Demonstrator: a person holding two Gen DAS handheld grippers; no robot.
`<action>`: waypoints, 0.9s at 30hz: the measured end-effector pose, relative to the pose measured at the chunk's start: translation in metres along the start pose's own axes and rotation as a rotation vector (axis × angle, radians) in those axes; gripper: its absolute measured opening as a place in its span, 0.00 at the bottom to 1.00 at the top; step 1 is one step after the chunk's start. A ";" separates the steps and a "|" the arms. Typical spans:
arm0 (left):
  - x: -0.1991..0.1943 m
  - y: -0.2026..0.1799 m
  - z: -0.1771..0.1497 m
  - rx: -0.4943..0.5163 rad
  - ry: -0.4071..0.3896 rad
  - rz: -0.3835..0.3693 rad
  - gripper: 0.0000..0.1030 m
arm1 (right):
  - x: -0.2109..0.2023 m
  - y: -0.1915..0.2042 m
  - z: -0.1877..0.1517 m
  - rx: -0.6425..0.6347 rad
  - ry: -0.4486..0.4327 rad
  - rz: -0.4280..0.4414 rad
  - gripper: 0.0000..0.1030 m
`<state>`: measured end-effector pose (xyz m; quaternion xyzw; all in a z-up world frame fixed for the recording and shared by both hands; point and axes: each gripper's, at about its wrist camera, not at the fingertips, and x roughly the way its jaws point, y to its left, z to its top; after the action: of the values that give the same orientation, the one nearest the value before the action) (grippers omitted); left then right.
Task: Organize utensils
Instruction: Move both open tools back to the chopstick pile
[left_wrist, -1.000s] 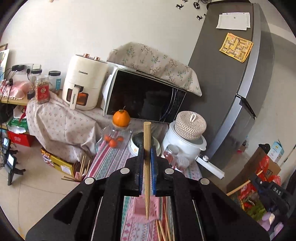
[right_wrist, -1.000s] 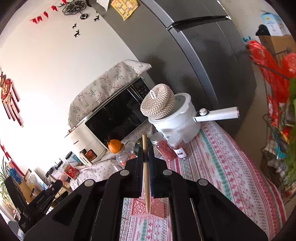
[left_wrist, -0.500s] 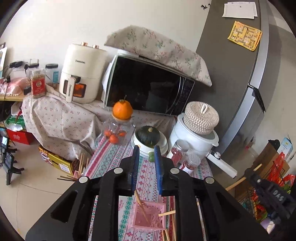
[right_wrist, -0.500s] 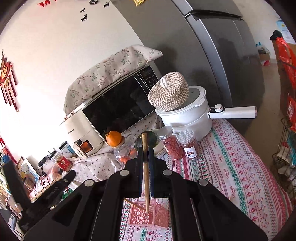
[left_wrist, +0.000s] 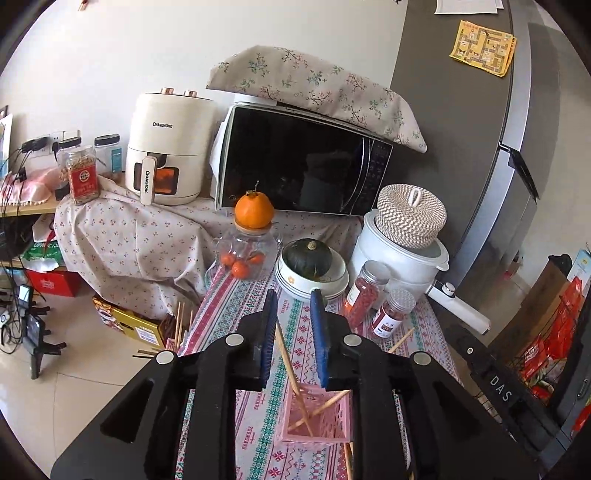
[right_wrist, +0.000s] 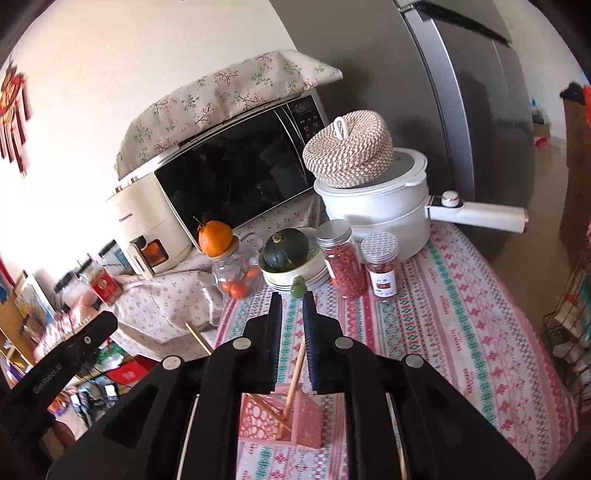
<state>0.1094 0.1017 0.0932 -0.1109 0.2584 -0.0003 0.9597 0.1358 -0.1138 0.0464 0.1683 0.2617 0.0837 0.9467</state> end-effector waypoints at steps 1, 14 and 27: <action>-0.002 -0.001 -0.001 0.004 0.002 -0.003 0.19 | -0.004 0.002 -0.001 -0.011 -0.006 -0.009 0.13; -0.036 -0.020 -0.038 0.080 -0.009 0.009 0.60 | -0.046 -0.011 -0.026 -0.074 -0.025 -0.173 0.49; -0.043 -0.029 -0.096 0.151 0.087 0.006 0.90 | -0.062 -0.044 -0.078 -0.120 0.061 -0.342 0.73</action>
<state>0.0263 0.0549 0.0396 -0.0372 0.2992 -0.0218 0.9532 0.0457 -0.1482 -0.0031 0.0621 0.3095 -0.0580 0.9471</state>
